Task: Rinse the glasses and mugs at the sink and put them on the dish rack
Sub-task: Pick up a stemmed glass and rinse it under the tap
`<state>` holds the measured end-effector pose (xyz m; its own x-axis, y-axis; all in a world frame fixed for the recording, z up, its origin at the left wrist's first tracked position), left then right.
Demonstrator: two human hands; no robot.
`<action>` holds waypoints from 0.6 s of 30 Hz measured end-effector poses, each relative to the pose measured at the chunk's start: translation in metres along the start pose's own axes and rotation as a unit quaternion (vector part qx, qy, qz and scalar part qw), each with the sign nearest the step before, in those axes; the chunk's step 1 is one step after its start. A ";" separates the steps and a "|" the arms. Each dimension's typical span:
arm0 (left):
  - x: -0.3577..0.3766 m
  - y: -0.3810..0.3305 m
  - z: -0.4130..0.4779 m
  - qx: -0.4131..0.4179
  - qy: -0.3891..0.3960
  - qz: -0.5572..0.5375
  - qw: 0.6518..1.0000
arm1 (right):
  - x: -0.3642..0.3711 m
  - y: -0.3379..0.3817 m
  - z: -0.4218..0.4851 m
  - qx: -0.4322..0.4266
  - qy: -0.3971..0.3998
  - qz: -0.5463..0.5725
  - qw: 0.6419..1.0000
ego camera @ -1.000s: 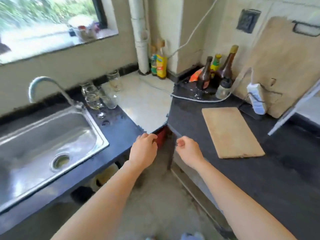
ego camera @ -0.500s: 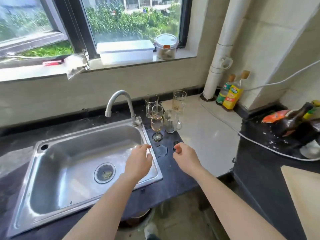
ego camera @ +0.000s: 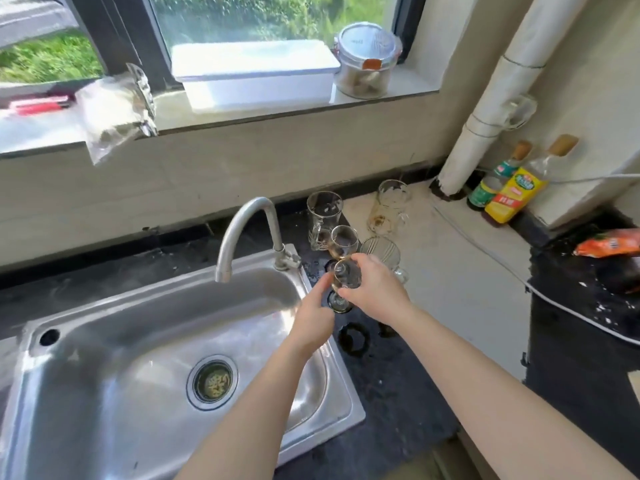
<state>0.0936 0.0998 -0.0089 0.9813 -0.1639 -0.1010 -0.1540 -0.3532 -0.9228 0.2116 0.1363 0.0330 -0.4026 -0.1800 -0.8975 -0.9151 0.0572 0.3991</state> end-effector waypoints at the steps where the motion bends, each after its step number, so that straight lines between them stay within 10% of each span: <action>1: -0.002 -0.001 0.003 0.002 0.010 -0.005 1.000 | 0.001 0.001 0.003 0.005 -0.001 -0.005 1.000; 9: -0.030 0.006 0.003 0.020 0.100 0.002 0.995 | -0.009 0.015 -0.007 0.045 -0.040 0.002 0.998; 18: -0.123 0.020 -0.015 0.097 0.028 0.105 0.989 | 0.038 0.096 -0.024 0.027 0.074 0.171 0.982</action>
<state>-0.0318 0.0993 -0.0097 0.9210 -0.2673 -0.2833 -0.3244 -0.1241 -0.9377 0.1086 0.1111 0.0420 -0.6828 -0.2822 -0.6739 -0.7284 0.1900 0.6583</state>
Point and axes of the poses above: each hand's wrist, its own z-axis towards the middle knuckle, its own x-axis out of the palm, y = z × x, the point moved 8 cm from there along z, towards the middle knuckle, and after that the axes turned 6 degrees about -z, right-handed, at the moved point
